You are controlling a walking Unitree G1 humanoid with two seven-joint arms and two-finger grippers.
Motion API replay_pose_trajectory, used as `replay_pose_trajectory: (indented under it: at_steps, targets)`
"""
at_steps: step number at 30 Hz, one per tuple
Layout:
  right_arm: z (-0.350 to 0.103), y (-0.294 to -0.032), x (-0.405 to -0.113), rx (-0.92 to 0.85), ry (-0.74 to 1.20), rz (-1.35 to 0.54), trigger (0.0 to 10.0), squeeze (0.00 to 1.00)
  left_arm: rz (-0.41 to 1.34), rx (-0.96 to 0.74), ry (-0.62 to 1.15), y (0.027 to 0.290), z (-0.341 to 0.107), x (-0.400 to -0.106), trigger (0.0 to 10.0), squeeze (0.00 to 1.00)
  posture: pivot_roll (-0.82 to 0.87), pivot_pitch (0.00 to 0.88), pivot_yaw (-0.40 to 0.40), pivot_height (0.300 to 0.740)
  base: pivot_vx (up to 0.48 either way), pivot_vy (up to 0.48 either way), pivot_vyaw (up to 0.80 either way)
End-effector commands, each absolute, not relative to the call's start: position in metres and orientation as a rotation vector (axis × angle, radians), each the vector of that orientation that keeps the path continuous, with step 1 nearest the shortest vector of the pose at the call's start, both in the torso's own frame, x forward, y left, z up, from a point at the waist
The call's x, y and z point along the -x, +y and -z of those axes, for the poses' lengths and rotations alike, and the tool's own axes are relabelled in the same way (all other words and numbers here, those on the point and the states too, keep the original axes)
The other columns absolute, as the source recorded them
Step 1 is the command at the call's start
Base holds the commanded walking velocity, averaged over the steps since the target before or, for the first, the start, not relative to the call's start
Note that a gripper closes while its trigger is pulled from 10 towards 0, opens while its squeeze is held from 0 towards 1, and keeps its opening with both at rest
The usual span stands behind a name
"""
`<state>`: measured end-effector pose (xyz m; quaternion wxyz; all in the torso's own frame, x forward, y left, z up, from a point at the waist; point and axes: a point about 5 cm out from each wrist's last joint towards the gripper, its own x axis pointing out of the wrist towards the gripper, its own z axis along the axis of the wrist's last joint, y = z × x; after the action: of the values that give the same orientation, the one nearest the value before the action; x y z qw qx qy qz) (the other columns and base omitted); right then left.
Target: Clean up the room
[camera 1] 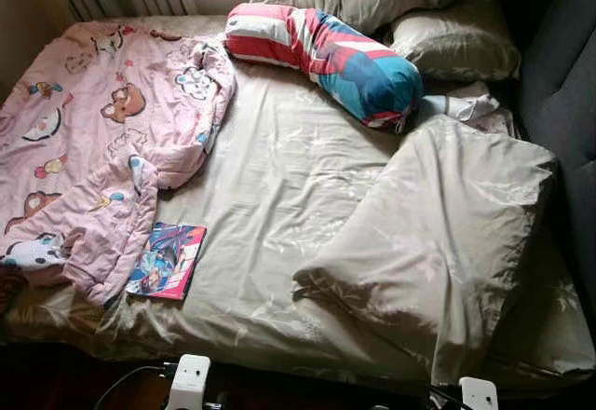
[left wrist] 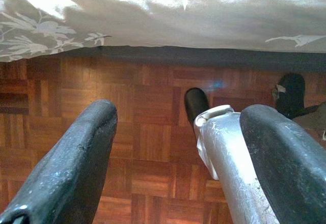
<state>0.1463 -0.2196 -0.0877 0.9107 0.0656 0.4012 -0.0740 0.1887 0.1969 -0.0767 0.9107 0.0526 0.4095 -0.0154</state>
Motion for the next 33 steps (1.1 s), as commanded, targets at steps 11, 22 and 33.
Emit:
replay_pose_trajectory:
  at_steps: [11,22,33]
  targets:
    - [0.082,-0.220,-0.143,-0.157,0.684,0.213,10.0,0.00,-0.026,-0.071,0.706,0.212,0.065,-0.197,10.0,0.00,-0.04,0.122,0.056,0.740,0.000,0.000,0.00]
    - [0.010,-0.202,-0.237,-0.095,0.170,0.163,10.0,0.00,-0.019,-0.080,0.214,0.206,0.002,-0.250,10.0,0.00,-0.04,0.109,0.047,0.740,0.000,0.000,0.00]
    - [0.006,-0.198,-0.235,-0.118,0.147,0.193,10.0,0.00,-0.005,-0.034,0.054,0.192,-0.027,-0.250,10.0,0.00,-0.04,0.143,0.030,0.740,0.000,0.000,0.00]
